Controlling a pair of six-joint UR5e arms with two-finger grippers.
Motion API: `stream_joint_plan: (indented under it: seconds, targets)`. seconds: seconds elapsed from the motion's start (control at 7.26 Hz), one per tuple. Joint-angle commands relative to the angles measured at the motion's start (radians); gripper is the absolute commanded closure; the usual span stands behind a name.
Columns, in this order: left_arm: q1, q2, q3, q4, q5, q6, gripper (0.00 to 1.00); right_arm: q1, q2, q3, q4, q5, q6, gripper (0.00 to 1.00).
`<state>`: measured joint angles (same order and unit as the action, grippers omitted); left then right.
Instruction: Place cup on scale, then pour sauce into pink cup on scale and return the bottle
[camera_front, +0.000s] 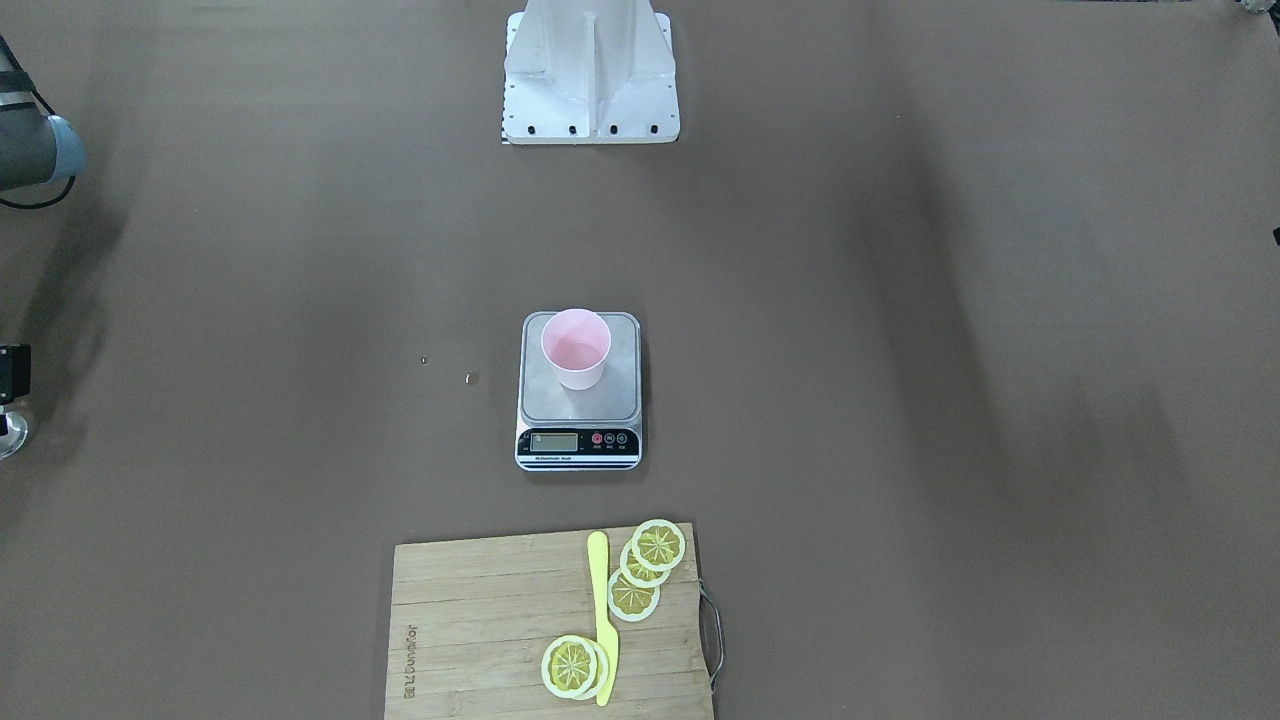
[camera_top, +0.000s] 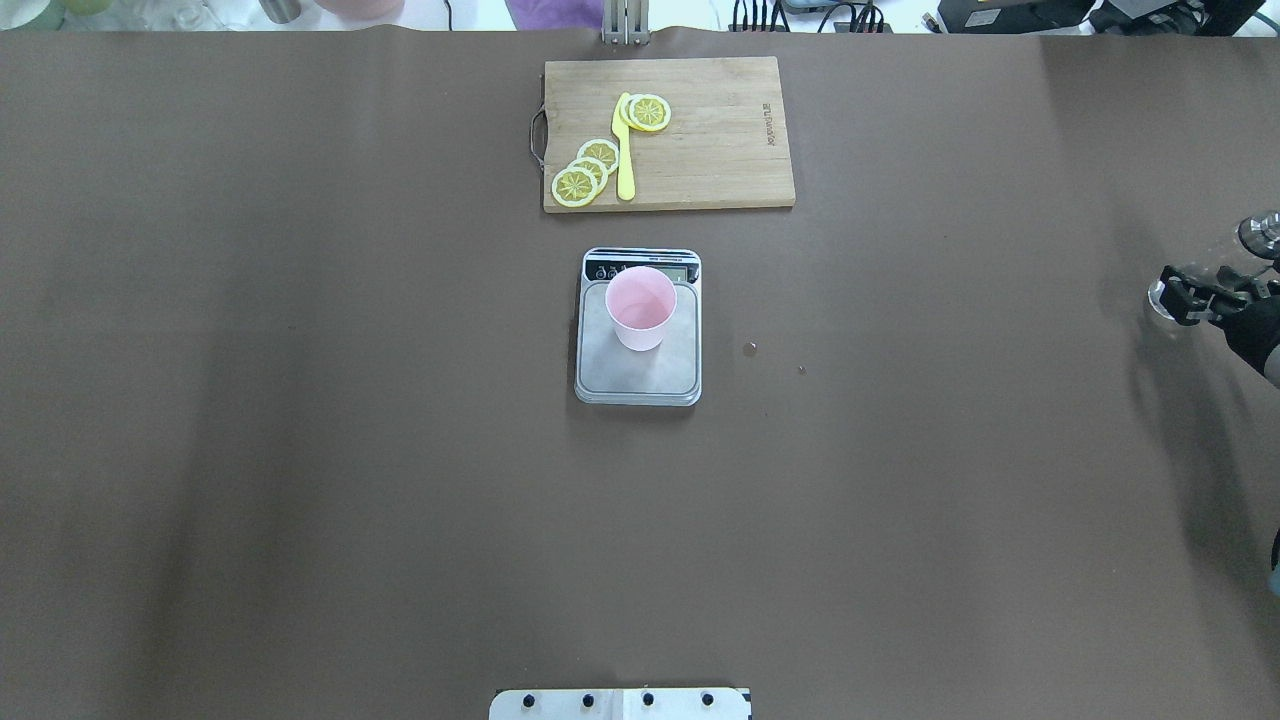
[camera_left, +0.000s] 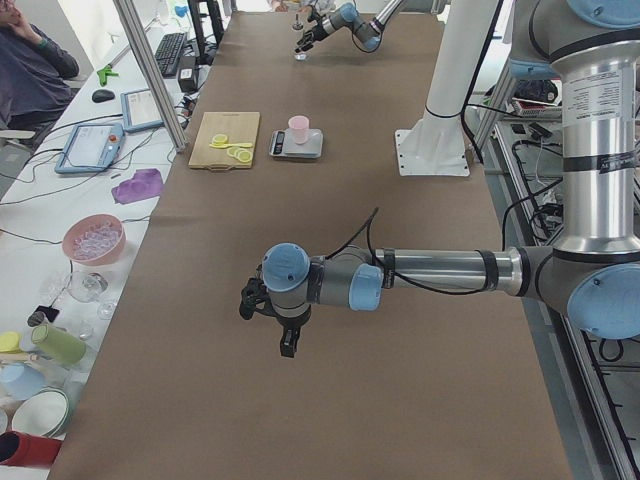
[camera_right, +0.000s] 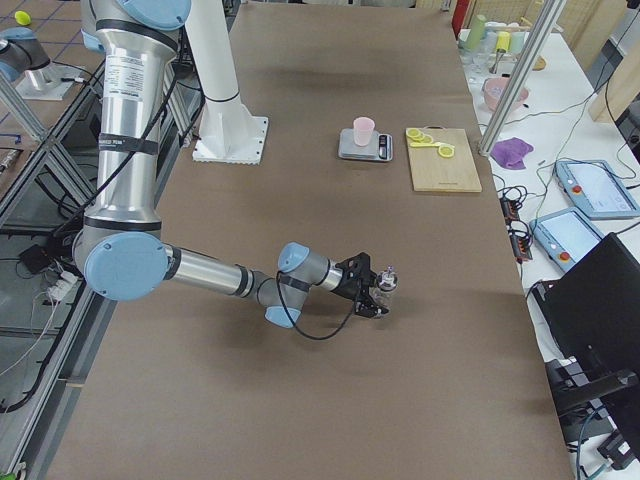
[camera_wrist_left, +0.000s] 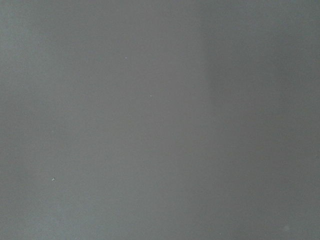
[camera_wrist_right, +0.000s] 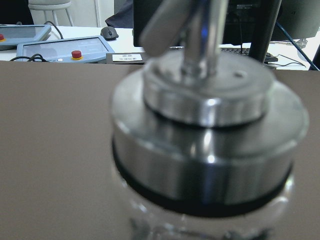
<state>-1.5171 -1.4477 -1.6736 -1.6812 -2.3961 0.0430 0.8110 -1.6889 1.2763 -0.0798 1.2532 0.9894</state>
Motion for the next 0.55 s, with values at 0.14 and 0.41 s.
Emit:
stream_joint_plan:
  seconds: [0.14,0.41]
  targets:
    - [0.0,0.0,0.0,0.0,0.0,0.0,0.02,-0.004,0.0,0.0,0.0,-0.001,0.0,1.0]
    - [0.0,0.0,0.0,0.0,0.0,0.0,0.02,-0.007,0.0,-0.005,-0.002,0.002,0.0,1.0]
